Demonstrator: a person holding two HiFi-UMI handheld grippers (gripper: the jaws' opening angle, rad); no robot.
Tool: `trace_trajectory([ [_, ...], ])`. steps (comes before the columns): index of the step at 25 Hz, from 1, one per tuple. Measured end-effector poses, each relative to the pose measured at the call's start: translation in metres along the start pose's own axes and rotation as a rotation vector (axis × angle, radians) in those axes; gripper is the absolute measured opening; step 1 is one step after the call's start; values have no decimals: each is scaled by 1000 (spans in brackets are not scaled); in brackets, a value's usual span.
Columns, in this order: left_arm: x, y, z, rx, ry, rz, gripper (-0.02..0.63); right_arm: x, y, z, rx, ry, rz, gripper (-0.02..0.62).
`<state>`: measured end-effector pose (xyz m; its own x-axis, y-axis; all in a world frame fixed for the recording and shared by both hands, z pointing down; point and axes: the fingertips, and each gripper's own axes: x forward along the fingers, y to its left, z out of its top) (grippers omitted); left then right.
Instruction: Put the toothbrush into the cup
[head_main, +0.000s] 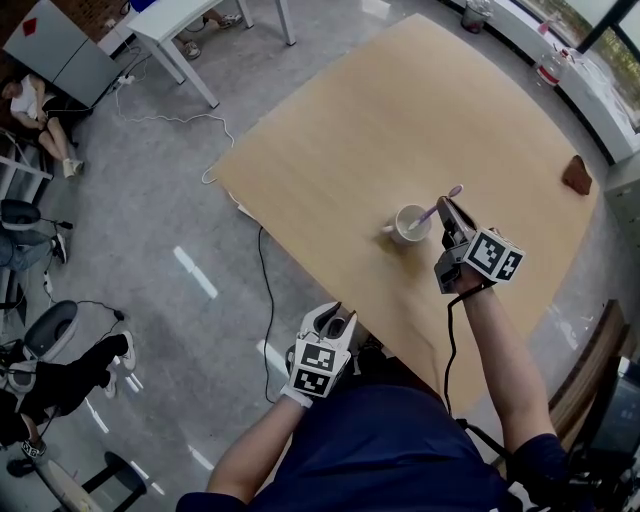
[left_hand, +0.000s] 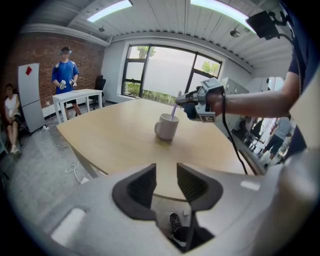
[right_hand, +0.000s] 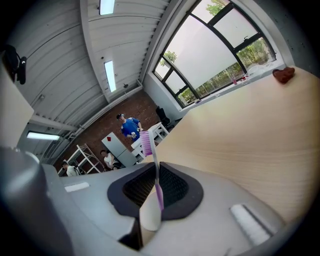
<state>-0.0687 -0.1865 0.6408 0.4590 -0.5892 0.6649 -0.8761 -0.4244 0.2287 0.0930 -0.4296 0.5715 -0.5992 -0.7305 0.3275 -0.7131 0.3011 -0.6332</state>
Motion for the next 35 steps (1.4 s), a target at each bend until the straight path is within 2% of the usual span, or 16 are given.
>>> trace_trajectory([
  [10,0,6,-4,-14,11,6,132,7,-8,-24,-19,36,-24,32],
  [15,-1,3,5,-70,13,-7,132,12,-12,-35,-36,66,-31,32],
  [21,0,8,-6,-58,29,9,132,11,-19,-42,-9,71,-37,34],
  [25,-1,3,2,-65,16,-6,132,13,-18,-42,2,79,-27,38],
  [27,-2,-1,6,-70,9,-19,132,13,-18,-43,-1,88,-31,105],
  [29,-2,-3,8,-70,7,-25,132,12,-22,-44,0,88,-48,140],
  [35,2,0,4,-43,7,-17,132,5,-21,-42,21,71,-39,143],
])
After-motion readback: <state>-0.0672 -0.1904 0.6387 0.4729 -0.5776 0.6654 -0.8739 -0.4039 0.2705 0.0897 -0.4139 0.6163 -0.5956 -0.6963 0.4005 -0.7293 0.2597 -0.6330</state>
